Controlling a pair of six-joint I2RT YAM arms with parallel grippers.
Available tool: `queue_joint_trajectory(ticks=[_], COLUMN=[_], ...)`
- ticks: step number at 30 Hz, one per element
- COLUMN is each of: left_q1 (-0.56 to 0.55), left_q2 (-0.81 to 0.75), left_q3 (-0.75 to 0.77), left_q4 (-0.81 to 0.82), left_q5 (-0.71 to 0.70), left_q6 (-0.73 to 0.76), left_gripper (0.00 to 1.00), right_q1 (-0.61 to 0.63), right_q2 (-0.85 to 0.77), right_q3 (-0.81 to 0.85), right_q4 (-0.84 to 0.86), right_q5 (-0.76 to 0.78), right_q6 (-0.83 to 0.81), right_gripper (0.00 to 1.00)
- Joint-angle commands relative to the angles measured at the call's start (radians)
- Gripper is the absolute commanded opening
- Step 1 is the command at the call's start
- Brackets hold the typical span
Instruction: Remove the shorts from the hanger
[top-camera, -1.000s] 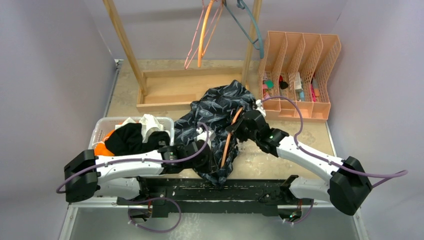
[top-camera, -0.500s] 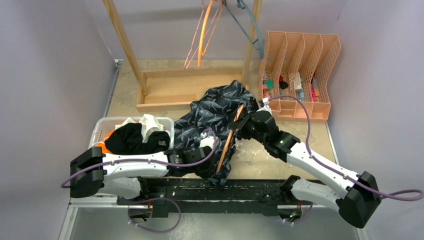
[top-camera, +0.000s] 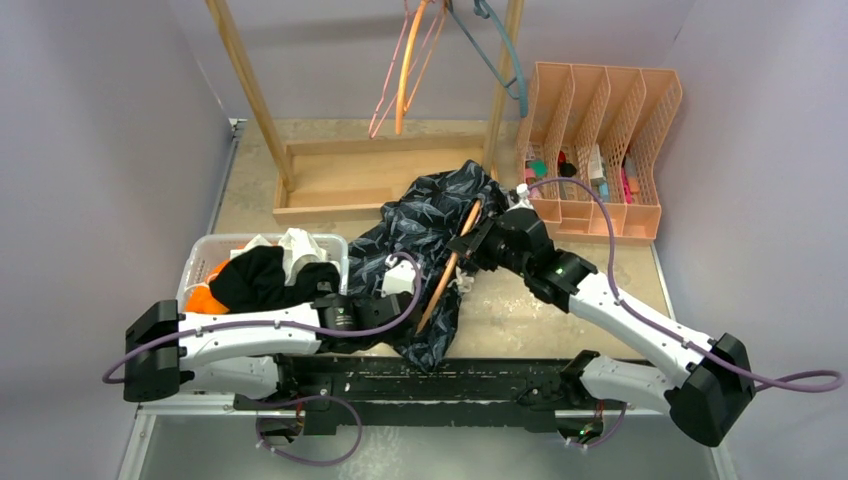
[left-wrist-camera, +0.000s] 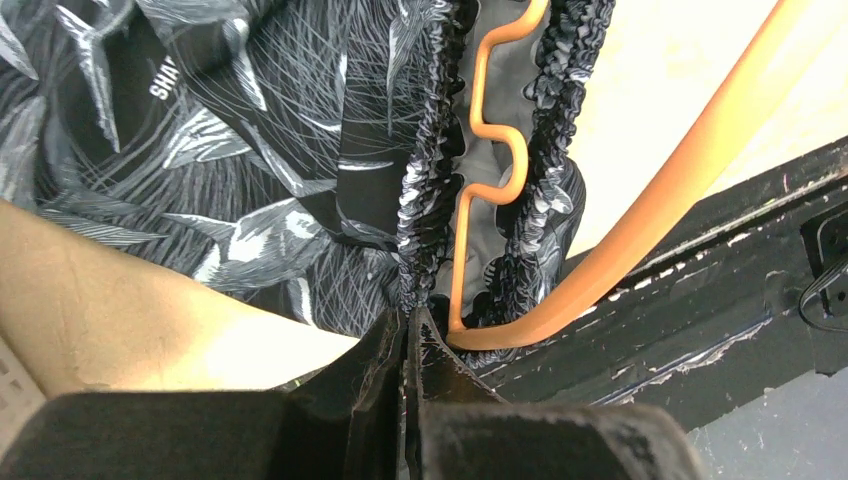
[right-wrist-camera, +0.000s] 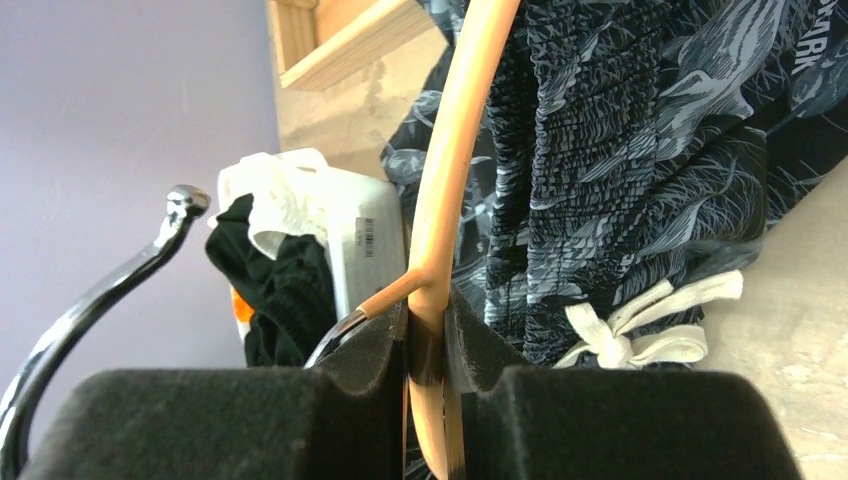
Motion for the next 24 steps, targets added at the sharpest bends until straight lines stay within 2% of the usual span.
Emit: queue_joint_trajectory(ticks=[1, 4, 9, 18, 22, 24], left_q1=[-0.002, -0.002, -0.003, -0.012, -0.015, -0.014], left_q2=[-0.031, -0.036, -0.013, -0.034, -0.050, -0.054], left_q3=[0.039, 0.012, -0.030, -0.057, -0.077, -0.073], left_q4=[-0.054, -0.021, 0.056, 0.110, 0.088, 0.076], left_q5=[-0.112, -0.115, -0.066, 0.080, 0.039, -0.020], left_q6=[0.036, -0.002, -0.020, -0.038, -0.067, -0.085], left_gripper=[0.00, 0.00, 0.00, 0.00, 0.00, 0.00], right_q1=[-0.009, -0.015, -0.023, -0.038, -0.044, -0.045], right_q2=[-0.007, -0.014, -0.098, -0.117, -0.118, -0.116], right_q3=[0.076, 0.069, -0.025, -0.083, -0.100, -0.058], right_q4=[0.085, 0.091, 0.242, 0.130, 0.231, 0.188], right_q5=[-0.075, -0.074, -0.106, -0.021, -0.087, -0.065], right_q6=[-0.059, -0.035, 0.012, 0.108, 0.056, 0.017], right_gripper=[0.00, 0.00, 0.00, 0.00, 0.00, 0.00])
